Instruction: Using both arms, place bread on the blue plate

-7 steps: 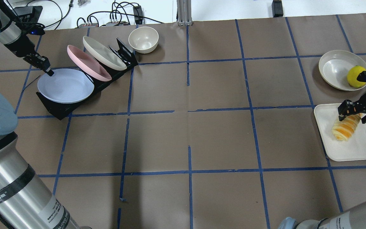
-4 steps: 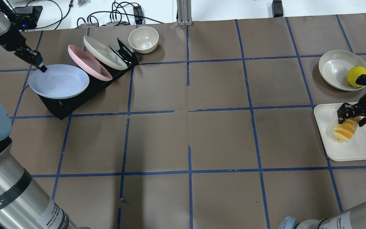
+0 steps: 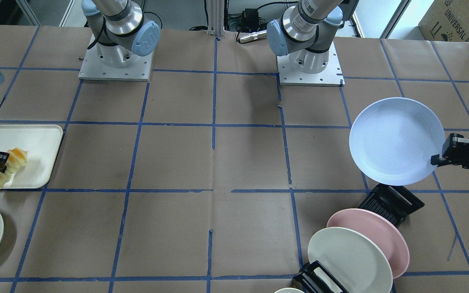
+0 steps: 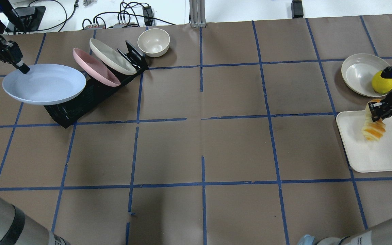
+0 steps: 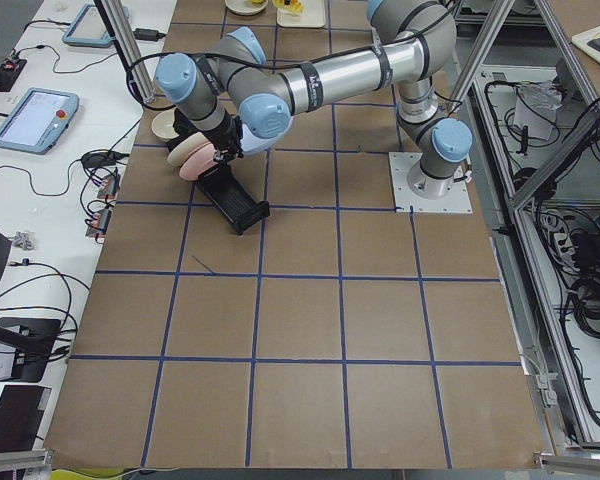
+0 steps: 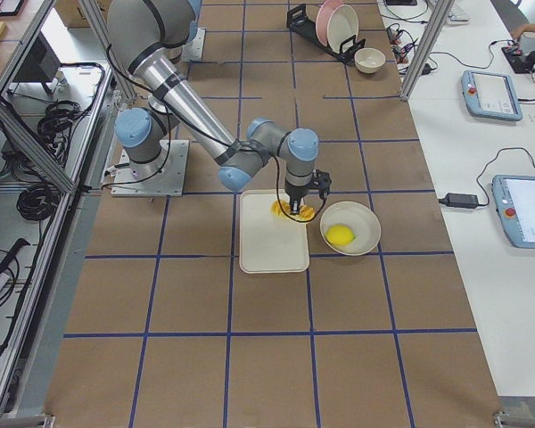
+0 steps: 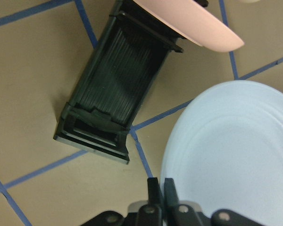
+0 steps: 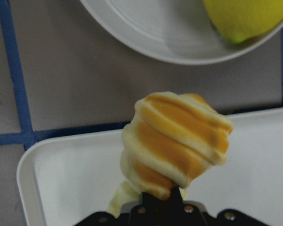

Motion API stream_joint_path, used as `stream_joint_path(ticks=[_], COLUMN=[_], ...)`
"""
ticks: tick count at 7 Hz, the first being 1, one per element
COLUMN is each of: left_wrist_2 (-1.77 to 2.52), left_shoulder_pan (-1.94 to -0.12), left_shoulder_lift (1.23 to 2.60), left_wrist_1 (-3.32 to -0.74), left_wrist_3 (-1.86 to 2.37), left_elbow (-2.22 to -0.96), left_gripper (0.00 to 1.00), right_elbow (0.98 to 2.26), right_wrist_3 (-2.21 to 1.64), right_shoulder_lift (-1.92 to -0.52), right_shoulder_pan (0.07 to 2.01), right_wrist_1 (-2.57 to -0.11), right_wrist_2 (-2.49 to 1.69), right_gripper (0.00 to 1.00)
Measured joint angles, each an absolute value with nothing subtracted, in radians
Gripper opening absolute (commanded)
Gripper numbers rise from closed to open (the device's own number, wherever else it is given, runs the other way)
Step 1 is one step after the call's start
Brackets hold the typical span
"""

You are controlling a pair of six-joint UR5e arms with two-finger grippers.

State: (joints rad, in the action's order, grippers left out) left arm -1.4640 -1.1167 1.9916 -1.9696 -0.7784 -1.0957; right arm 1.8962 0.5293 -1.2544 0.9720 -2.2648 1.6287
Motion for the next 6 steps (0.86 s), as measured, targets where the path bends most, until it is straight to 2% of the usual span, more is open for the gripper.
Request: stream_joint_path(ticks=[3,6], left_wrist_2=[-1.453,-1.417], left_shoulder_pan=[-1.279,-1.533], left_shoulder_lift=[1.839,1.727], left_wrist_1=[-2.021,-1.831], left_wrist_3=[-0.488,-0.109], left_elbow=[-1.205,-1.396], left_gripper=[0.05,0.06], right_elbow=[1.772,1.759], right_wrist_3=[0.526,0.436], right_shoulder_lift=[-1.281,-1.392], right_shoulder_pan=[1.101,1.289], right_wrist_1=[-2.163,-2.066], right_wrist_2=[1.592,1.554], right_gripper=[0.00,0.00])
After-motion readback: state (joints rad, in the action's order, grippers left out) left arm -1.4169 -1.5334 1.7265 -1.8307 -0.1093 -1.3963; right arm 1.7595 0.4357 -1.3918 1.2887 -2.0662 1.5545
